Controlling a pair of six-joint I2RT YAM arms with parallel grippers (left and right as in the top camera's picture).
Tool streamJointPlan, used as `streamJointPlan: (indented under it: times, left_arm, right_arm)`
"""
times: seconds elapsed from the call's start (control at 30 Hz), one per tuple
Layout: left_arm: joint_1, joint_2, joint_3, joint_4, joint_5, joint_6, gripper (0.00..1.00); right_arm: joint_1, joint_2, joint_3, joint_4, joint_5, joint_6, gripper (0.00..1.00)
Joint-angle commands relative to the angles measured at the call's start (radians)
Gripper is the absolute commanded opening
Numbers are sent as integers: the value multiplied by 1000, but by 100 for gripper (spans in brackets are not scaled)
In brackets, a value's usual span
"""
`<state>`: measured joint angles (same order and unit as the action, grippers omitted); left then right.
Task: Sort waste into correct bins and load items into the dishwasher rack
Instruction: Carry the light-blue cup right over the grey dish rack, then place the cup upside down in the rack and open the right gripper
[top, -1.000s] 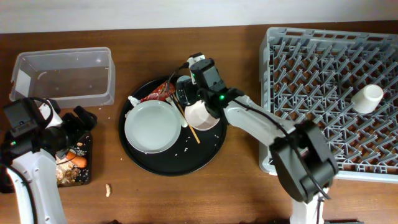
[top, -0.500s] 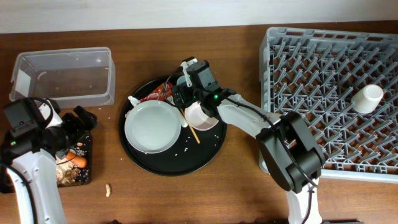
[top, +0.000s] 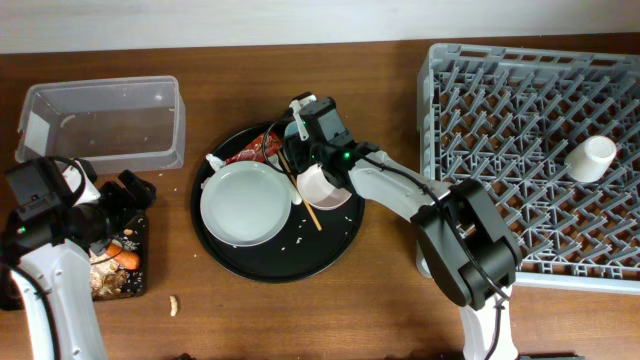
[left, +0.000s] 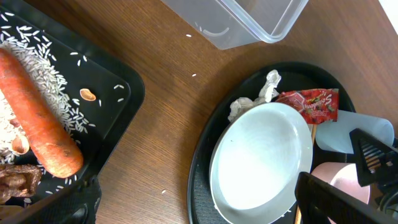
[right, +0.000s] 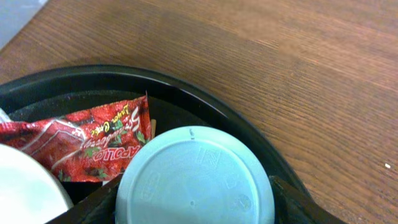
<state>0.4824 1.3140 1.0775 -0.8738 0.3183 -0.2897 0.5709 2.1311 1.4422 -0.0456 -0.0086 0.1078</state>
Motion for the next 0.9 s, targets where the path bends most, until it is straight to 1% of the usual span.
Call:
streamJointPlan:
  times: [0.0,0.07,0.2,0.3,0.43,0.6,0.73,0.8,0.87]
  left_arm:
    - [5,0,17,2,7,18,99]
    - [5,0,17,2,7,18,99]
    - [5,0,17,2,7,18,99]
    - [5,0,17,2,7,18,99]
    - [5,1,17,2,7,18,99]
    - [5,0,17,2,7,18,99]
    - [5,0,17,2,7,18,99]
    - [5,1,17,2,7,18,99]
    - [5,1,17,2,7,18,99]
  right_arm:
    - [4,-14,71,-57,-6,14,64]
    - [3,-26,116,-112,-7,16,64]
    - [3,-63,222,-236,-5,16,60]
    - [-14,-85,321,-361,68,32,59]
    - [-98,-138,435,-548,124,32,59]
    - [-261,-233,476,-668,126,31,59]
    - [-471,-311,476,-763,126,32,59]
    - [-614,-332,476,-821,126,32,59]
    - [-713,-333,476,-860,126,35,59]
